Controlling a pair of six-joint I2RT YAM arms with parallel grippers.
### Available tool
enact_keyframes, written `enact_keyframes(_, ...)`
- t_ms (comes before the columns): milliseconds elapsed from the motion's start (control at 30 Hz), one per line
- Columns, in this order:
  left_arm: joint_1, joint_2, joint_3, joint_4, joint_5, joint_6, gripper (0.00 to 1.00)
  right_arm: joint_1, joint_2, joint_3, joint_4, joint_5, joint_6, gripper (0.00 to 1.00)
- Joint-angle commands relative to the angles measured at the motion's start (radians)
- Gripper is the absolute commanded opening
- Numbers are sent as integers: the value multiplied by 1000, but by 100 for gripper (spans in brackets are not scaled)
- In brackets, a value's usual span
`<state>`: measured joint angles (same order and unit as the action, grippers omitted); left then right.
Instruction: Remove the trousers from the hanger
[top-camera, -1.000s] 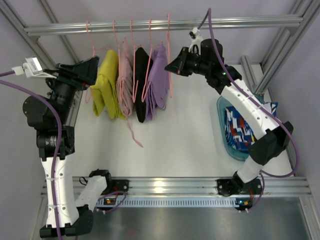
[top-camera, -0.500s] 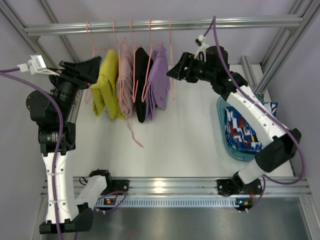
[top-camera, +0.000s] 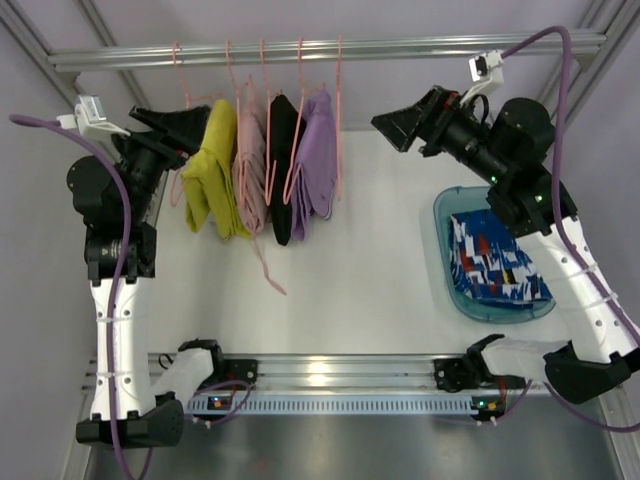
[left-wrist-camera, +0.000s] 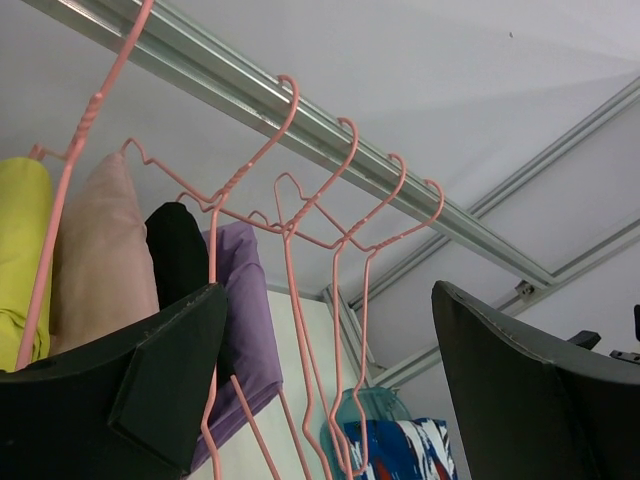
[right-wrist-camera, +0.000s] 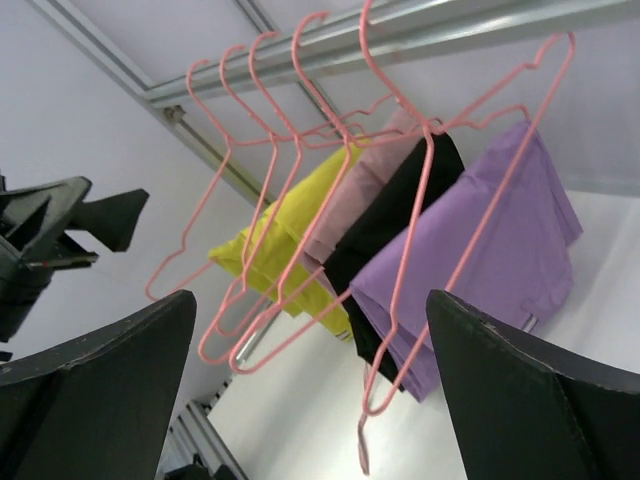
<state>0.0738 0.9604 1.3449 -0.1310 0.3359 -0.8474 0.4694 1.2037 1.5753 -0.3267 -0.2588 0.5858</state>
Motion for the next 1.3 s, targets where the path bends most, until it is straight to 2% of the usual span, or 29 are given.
enact_keyframes(0,6,-8,7,51,-1,-15,89,30,68,77,83,-25,45,99)
enact_keyframes(267,12,-22,23,50,-31,31,89,156,279,198,133,-34,160,97)
enact_keyframes(433,24,-15,36,51,-29,31,89,216,365,203,184,29,272,85)
enact_keyframes(500,24,-9,37,53,-26,31,89,238,394,209,218,38,284,81)
enact_keyframes(600,27,-8,34,51,-24,30,88,255,431,230,245,50,293,69)
enact_keyframes(733,27,-11,20,51,-26,25,88,261,479,264,219,95,312,59)
enact_keyframes(967,27,-5,11,51,-18,11,88,259,560,281,270,102,358,56)
enact_keyframes(1067,27,-5,11,51,-18,16,88,250,588,282,314,84,385,48)
enact_keyframes(1167,27,-2,8,51,-18,19,88,242,600,279,360,69,404,31)
enact_keyframes(1200,27,1,5,51,-17,19,88,241,600,278,373,64,411,20)
enact_keyframes(1267,27,3,2,51,-8,18,88,238,599,278,393,52,427,11)
